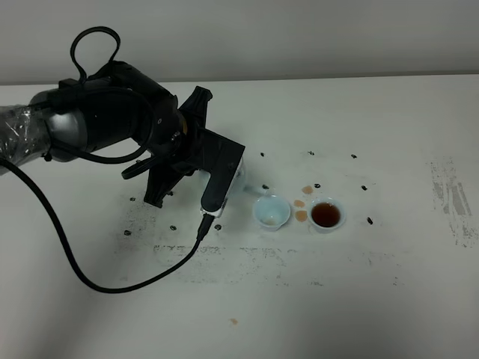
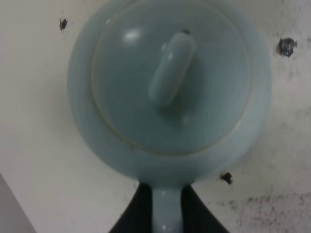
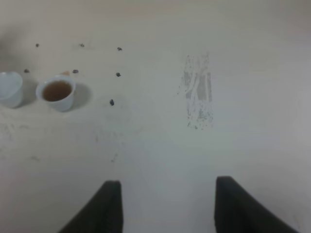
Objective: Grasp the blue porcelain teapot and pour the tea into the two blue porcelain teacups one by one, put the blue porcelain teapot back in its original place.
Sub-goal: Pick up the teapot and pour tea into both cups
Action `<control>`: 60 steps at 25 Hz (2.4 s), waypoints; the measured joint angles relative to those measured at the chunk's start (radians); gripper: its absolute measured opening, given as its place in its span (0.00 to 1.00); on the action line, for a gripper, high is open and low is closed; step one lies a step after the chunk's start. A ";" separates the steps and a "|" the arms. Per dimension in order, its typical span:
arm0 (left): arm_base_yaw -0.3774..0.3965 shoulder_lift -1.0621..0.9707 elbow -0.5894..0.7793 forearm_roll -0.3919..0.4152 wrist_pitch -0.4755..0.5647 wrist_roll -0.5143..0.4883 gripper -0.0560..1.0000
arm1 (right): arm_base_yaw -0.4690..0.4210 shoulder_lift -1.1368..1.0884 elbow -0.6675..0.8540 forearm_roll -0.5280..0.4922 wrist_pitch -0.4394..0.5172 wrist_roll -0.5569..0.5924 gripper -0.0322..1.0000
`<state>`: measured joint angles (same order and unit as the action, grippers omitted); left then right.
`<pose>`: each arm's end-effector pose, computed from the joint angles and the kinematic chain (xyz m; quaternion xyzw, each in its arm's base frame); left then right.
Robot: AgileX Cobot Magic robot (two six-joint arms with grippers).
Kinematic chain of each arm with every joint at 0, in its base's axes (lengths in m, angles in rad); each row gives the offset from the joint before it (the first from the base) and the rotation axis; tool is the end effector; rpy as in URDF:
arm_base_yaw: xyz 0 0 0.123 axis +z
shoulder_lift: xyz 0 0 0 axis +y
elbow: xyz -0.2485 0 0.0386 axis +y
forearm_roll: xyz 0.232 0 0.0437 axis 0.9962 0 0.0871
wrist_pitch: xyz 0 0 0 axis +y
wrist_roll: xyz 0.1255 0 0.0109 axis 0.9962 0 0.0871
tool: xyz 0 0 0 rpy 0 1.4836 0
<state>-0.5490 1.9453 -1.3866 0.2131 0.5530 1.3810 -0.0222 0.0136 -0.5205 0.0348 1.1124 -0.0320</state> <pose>0.3594 -0.2035 0.1479 0.8281 0.4859 0.1799 0.2138 0.0431 0.0030 0.2534 -0.0054 0.8646 0.0037 0.5025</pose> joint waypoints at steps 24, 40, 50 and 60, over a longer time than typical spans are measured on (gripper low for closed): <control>-0.066 0.000 0.000 0.183 -0.014 0.081 0.09 | 0.000 0.000 0.000 0.000 0.000 0.000 0.43; -0.078 0.000 0.000 0.248 -0.056 0.058 0.09 | 0.000 0.000 0.000 0.000 0.000 0.000 0.43; -0.078 0.000 0.000 0.284 -0.073 0.038 0.09 | 0.000 0.000 0.000 0.000 0.000 0.000 0.43; -0.091 0.000 0.000 0.307 -0.087 0.036 0.09 | 0.000 0.000 0.000 0.000 0.000 0.000 0.43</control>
<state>-0.6404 1.9453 -1.3866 0.5206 0.4665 1.4174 -0.0222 0.0136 -0.5205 0.0348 1.1124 -0.0320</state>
